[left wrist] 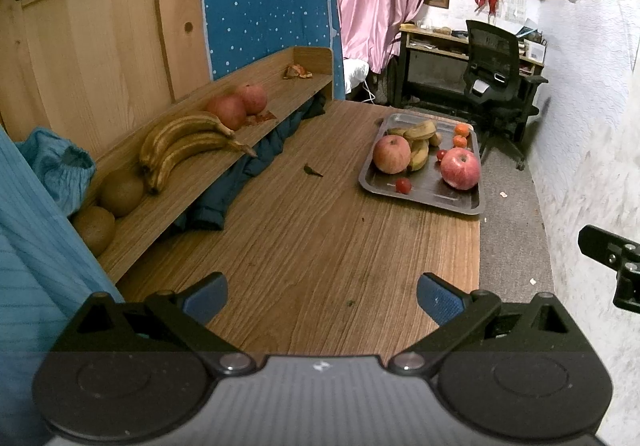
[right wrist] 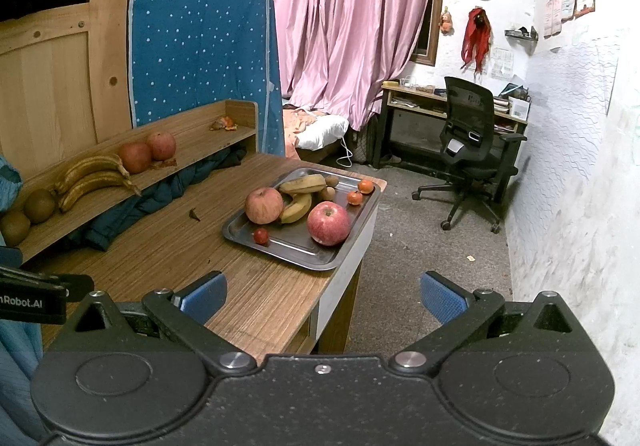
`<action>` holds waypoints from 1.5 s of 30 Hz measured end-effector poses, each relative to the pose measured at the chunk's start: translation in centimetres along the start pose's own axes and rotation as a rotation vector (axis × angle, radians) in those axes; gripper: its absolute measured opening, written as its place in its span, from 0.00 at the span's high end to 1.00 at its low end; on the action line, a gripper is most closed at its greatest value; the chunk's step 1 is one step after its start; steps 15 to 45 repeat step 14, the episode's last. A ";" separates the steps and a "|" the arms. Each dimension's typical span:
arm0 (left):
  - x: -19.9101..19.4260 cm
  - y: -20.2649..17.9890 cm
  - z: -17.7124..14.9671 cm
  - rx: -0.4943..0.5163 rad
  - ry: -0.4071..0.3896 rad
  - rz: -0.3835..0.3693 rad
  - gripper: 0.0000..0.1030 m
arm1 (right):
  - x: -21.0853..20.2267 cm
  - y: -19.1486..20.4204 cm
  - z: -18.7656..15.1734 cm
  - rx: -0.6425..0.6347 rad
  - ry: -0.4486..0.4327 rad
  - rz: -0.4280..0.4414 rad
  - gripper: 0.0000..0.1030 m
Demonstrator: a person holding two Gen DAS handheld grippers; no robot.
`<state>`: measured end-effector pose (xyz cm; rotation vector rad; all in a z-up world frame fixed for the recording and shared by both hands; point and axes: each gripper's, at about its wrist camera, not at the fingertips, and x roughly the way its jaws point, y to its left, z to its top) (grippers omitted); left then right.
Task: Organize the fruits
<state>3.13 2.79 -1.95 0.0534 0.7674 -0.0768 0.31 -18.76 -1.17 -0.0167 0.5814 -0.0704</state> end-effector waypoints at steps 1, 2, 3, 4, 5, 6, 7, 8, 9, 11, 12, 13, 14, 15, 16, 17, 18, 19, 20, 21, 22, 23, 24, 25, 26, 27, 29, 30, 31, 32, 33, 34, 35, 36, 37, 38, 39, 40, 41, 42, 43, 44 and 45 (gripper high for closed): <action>0.0 0.1 -0.1 -0.001 0.000 0.001 0.00 | 0.0 0.0 0.0 0.000 0.000 0.000 0.01; 0.0 0.2 -0.3 -0.002 0.002 -0.002 0.00 | 0.0 0.0 0.0 -0.001 0.001 0.000 0.01; 0.0 0.2 -0.4 -0.002 0.005 -0.009 0.00 | 0.0 0.0 0.0 0.000 0.000 0.000 0.01; 0.1 0.3 -0.4 -0.003 0.006 -0.013 0.00 | 0.0 0.0 0.0 0.000 0.001 0.000 0.01; 0.0 0.3 -0.6 -0.002 0.006 -0.016 0.00 | 0.1 0.0 0.0 0.000 0.001 0.000 0.01; 0.0 0.3 -0.5 -0.001 0.006 -0.018 0.00 | 0.0 0.0 0.0 0.000 0.001 0.001 0.01; 0.0 0.4 -0.7 -0.001 0.008 -0.021 0.00 | 0.0 0.0 0.0 0.000 0.001 0.001 0.01; 0.1 0.3 -0.5 -0.002 0.010 -0.023 0.00 | 0.0 0.1 0.0 0.000 0.001 0.000 0.01; 0.1 0.2 -0.4 -0.003 0.012 -0.024 0.00 | 0.0 0.1 0.1 -0.001 0.001 0.000 0.01; 0.1 0.2 -0.4 -0.007 0.013 -0.026 0.00 | 0.1 0.0 0.0 -0.003 0.004 0.002 0.01; 0.1 0.3 -0.3 -0.009 0.012 -0.026 0.00 | 0.2 -0.1 0.1 -0.005 0.005 0.003 0.01; 0.1 0.3 -0.2 -0.011 0.011 -0.025 0.00 | 0.2 -0.1 0.2 -0.009 0.004 0.004 0.01; 0.0 0.4 -0.2 -0.015 0.010 -0.024 0.00 | 0.2 -0.1 0.3 -0.015 0.003 0.005 0.01; 0.0 0.4 -0.2 -0.015 0.010 -0.024 0.00 | 0.2 -0.1 0.3 -0.015 0.003 0.005 0.01; 0.0 0.4 -0.2 -0.015 0.010 -0.024 0.00 | 0.2 -0.1 0.3 -0.015 0.003 0.005 0.01; 0.0 0.4 -0.2 -0.015 0.010 -0.024 0.00 | 0.2 -0.1 0.3 -0.015 0.003 0.005 0.01; 0.0 0.4 -0.2 -0.015 0.010 -0.024 0.00 | 0.2 -0.1 0.3 -0.015 0.003 0.005 0.01; 0.0 0.4 -0.2 -0.015 0.010 -0.024 0.00 | 0.2 -0.1 0.3 -0.015 0.003 0.005 0.01; 0.0 0.4 -0.2 -0.015 0.010 -0.024 0.00 | 0.2 -0.1 0.3 -0.015 0.003 0.005 0.01; 0.0 0.4 -0.2 -0.015 0.010 -0.024 0.00 | 0.2 -0.1 0.3 -0.015 0.003 0.005 0.01; 0.0 0.4 -0.2 -0.015 0.010 -0.024 0.00 | 0.2 -0.1 0.3 -0.015 0.003 0.005 0.01; 0.0 0.4 -0.2 -0.015 0.010 -0.024 0.00 | 0.2 -0.1 0.3 -0.015 0.003 0.005 0.01; 0.0 0.4 -0.2 -0.015 0.010 -0.024 0.00 | 0.2 -0.1 0.3 -0.015 0.003 0.005 0.01; 0.0 0.4 -0.2 -0.015 0.010 -0.024 0.00 | 0.2 -0.1 0.3 -0.015 0.003 0.005 0.01; 0.0 0.4 -0.2 -0.015 0.010 -0.024 0.00 | 0.2 -0.1 0.3 -0.015 0.003 0.005 0.01; 0.0 0.4 -0.2 -0.015 0.010 -0.024 0.00 | 0.2 -0.1 0.3 -0.015 0.003 0.005 0.01; 0.0 0.4 -0.2 -0.015 0.010 -0.024 0.00 | 0.2 -0.1 0.3 -0.015 0.003 0.005 0.01; 0.0 0.4 -0.2 -0.015 0.010 -0.024 0.00 | 0.2 -0.1 0.3 -0.015 0.003 0.005 0.01; 0.0 0.4 -0.2 -0.015 0.010 -0.024 0.00 | 0.2 -0.1 0.3 -0.015 0.003 0.005 0.01; 0.0 0.4 -0.2 -0.015 0.010 -0.024 0.00 | 0.2 -0.1 0.3 -0.015 0.003 0.005 0.01; 0.0 0.4 -0.2 -0.015 0.010 -0.024 0.00 | 0.2 -0.1 0.3 -0.015 0.003 0.005 0.01; 0.0 0.4 -0.2 -0.015 0.010 -0.024 0.00 | 0.2 -0.1 0.3 -0.015 0.003 0.005 0.01; 0.0 0.4 -0.2 -0.015 0.010 -0.024 0.00 | 0.2 -0.1 0.3 -0.015 0.003 0.005 0.01; 0.0 0.4 -0.2 -0.015 0.010 -0.024 0.00 | 0.2 -0.1 0.3 -0.015 0.003 0.005 0.01; 0.0 0.4 -0.2 -0.015 0.010 -0.024 0.00 | 0.2 -0.1 0.3 -0.015 0.003 0.005 0.01; 0.0 0.4 -0.2 -0.015 0.010 -0.024 0.00 | 0.2 -0.1 0.3 -0.015 0.003 0.005 0.01; 0.0 0.4 -0.2 -0.015 0.010 -0.024 0.00 | 0.2 -0.1 0.3 -0.015 0.003 0.005 0.01; 0.0 0.4 -0.2 -0.015 0.010 -0.024 0.00 | 0.2 -0.1 0.3 -0.015 0.003 0.005 0.01; 0.0 0.4 -0.2 -0.015 0.010 -0.024 0.00 | 0.2 -0.1 0.3 -0.015 0.003 0.005 0.01; 0.0 0.4 -0.2 -0.015 0.010 -0.024 0.00 | 0.2 -0.1 0.3 -0.015 0.003 0.005 0.01; 0.0 0.4 -0.2 -0.015 0.010 -0.024 0.00 | 0.2 -0.1 0.3 -0.015 0.003 0.005 0.01; 0.0 0.4 -0.2 -0.015 0.010 -0.024 0.00 | 0.2 -0.1 0.3 -0.015 0.003 0.005 0.01; 0.0 0.4 -0.2 -0.015 0.010 -0.024 0.00 | 0.2 -0.1 0.3 -0.015 0.003 0.005 0.01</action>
